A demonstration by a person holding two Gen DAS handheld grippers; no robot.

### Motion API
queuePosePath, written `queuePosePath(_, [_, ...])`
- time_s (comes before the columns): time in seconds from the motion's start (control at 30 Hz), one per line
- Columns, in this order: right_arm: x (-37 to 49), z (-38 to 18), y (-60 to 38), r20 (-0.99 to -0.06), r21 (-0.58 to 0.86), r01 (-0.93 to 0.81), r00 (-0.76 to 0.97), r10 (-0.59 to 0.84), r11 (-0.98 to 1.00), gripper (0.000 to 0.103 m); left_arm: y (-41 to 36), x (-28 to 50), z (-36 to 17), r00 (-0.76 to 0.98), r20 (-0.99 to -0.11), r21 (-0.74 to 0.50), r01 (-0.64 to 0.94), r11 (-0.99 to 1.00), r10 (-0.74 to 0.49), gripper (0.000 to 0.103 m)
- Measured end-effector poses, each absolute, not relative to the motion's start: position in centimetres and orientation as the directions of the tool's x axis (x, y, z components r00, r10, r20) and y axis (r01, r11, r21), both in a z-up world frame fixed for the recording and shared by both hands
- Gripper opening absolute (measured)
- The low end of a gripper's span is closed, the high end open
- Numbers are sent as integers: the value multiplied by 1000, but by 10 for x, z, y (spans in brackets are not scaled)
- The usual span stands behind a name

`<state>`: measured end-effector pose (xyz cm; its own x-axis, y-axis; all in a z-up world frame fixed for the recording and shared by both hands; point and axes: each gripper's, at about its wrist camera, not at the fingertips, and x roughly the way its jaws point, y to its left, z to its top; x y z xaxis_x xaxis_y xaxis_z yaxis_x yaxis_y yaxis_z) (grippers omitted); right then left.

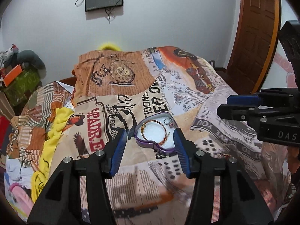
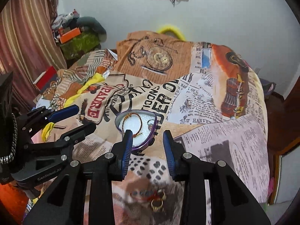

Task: Organize jewelry
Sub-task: 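Open the left gripper over the tin while the right gripper releases the charm, then move both open grippers back to the remaining jewelry pile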

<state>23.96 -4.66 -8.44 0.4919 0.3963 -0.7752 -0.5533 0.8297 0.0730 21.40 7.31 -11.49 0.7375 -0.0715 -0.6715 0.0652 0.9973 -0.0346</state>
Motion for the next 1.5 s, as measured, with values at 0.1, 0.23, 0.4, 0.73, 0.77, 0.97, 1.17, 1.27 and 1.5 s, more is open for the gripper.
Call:
queuePosePath(0.1, [225, -80, -54, -759, 50, -547, 523, 388, 836, 39, 68, 200, -110, 742, -665, -46, 68, 997, -81, 52])
queuePosePath(0.23, [208, -78, -65, -741, 22, -538, 557, 375, 843, 41, 60, 183, -106, 746, -660, -49, 75, 996, -89, 54])
queuePosePath(0.4, [193, -80, -82, -733, 19, -517, 575, 363, 856, 41, 48, 171, -111, 733, -671, -61, 96, 994, -112, 55])
queuePosePath(0.73, [174, -101, -111, -750, 0, -482, 580, 318, 876, 42, 17, 169, -145, 659, -735, -83, 151, 985, -162, 55])
queuePosePath(0.77, [173, -103, -113, -754, 1, -480, 576, 316, 877, 41, 14, 170, -149, 651, -740, -84, 155, 984, -166, 55])
queuePosePath(0.97, [174, -127, -124, -792, 30, -470, 528, 308, 882, 42, 2, 181, -176, 602, -779, -96, 166, 982, -177, 55])
queuePosePath(1.17, [172, -149, -130, -827, 56, -473, 472, 306, 880, 42, -9, 195, -189, 569, -796, -115, 194, 974, -207, 55])
queuePosePath(1.27, [171, -153, -127, -835, 57, -493, 454, 312, 868, 42, -16, 198, -190, 567, -792, -118, 223, 968, -227, 54])
queuePosePath(1.5, [174, -159, -113, -836, 16, -537, 455, 306, 843, 42, -16, 202, -199, 559, -786, -136, 259, 956, -264, 45])
